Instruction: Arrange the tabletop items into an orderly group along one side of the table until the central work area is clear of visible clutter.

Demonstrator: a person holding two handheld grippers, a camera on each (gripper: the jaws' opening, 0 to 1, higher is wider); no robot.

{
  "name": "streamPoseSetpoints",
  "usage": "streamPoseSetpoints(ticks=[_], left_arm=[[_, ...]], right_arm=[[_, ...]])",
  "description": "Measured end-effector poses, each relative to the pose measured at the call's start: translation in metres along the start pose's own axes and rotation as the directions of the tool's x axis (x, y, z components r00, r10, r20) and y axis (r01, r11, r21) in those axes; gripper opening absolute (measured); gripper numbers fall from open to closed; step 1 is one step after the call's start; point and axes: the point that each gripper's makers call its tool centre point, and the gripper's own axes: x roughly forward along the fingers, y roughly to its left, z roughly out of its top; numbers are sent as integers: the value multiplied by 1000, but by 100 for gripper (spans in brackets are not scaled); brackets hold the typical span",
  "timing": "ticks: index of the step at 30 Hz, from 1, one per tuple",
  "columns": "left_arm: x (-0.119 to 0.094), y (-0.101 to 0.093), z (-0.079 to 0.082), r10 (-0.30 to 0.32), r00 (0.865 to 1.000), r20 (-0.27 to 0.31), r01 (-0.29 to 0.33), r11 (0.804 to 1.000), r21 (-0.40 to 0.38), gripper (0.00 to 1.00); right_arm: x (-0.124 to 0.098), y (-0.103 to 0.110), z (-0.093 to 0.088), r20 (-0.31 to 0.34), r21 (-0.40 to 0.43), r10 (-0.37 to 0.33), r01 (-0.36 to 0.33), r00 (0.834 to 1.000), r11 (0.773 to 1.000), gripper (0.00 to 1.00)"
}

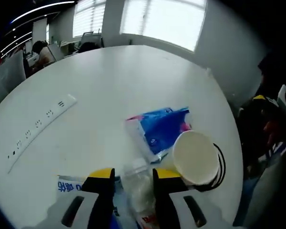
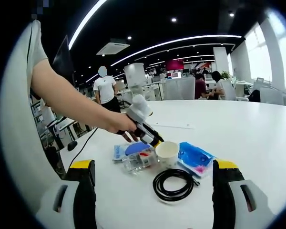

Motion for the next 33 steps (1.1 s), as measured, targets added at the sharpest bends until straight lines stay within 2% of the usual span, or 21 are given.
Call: streamPoseSetpoints(ticks=[25,27,33], left_arm=[[8,-3,0,10,998,-54,-15,996,-91,23],[8,-5,-3,11,997,-74,-18,996,-84,22],[9,-5,-2,22,996,-88,-29,996,-80,22]], right_arm=[[0,-9,0,3,17,-19,19,1000,1000,99],[0,-9,-1,2,17,-19,19,1000,1000,99],[-1,-8,-1,2,21,-18,18,1000,1000,99]])
